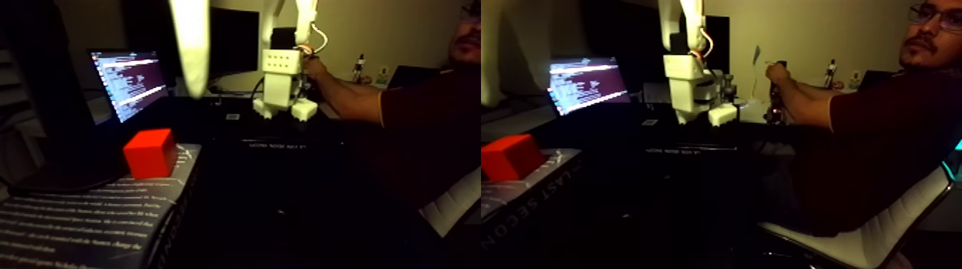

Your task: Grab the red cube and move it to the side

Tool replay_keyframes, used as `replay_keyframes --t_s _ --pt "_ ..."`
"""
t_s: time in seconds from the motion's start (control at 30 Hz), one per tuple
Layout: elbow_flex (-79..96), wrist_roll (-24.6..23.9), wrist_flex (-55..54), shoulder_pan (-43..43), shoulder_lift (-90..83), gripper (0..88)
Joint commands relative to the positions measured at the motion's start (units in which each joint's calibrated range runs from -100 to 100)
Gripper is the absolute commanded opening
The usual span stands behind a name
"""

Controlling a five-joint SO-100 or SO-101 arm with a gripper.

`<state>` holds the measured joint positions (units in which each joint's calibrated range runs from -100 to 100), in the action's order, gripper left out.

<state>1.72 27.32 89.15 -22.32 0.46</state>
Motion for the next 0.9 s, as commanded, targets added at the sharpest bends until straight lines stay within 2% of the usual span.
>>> replay_keyframes --t_s 0.0,0.07,0.2,0.27,0.47,0.73,0.87 --pt "0.3 -6.2 1.4 4.6 -6.5 29.6" --pt "2.9 -9.3 0.7 7.7 -9.9 24.5" --pt "9.5 -16.1 -2.2 15.2 -17.4 5.1" --pt "13.7 -19.5 -3.7 19.8 -21.7 0.3" --pt "31.0 -29.5 -10.1 29.5 -38.1 0.7" --pt "67.2 -30.8 -31.5 32.5 -64.9 0.7" --pt "77.2 -30.8 -34.1 31.6 -74.7 0.7"
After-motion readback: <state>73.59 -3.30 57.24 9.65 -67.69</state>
